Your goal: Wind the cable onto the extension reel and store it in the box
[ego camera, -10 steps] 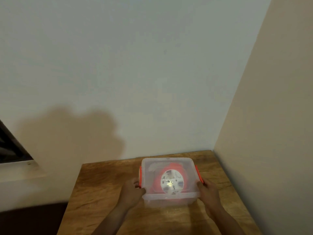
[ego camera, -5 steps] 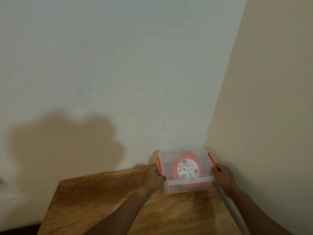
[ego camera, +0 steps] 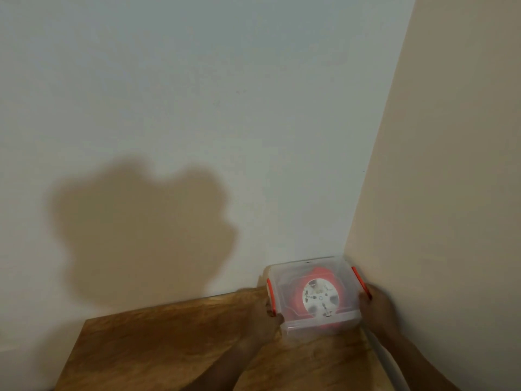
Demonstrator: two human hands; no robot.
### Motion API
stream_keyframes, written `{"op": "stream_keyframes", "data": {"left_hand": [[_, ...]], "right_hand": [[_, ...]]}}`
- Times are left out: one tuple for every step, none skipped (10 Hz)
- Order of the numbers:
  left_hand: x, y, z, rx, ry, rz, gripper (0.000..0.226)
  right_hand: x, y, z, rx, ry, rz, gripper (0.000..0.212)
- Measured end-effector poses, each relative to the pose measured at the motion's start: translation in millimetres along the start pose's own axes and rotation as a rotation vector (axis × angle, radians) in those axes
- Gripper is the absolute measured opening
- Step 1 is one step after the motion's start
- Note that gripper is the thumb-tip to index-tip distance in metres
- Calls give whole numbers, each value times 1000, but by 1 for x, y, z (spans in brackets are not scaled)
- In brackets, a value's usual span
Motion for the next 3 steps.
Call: {"op": "stream_keyframes", "data": {"left_hand": [[-3, -3, -6, 39, 37, 42, 32], [-4, -14, -10, 186, 150, 54, 17], [1, -60, -12, 395, 154, -61, 46]], "right_hand": [[0, -1, 1, -28, -11, 12, 21], [1, -6, 4, -171, -22, -21, 11], [1, -6, 11, -428, -17, -53, 34]]}}
Point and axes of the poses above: each hand's wrist, its own x-axis towards the middle knuckle, its own y-axis out of the palm, z = x × y, the point moved 7 cm from there along x, towards the middle knuckle, and after that the axes turned 8 degrees about y, right-handed, at the moved point
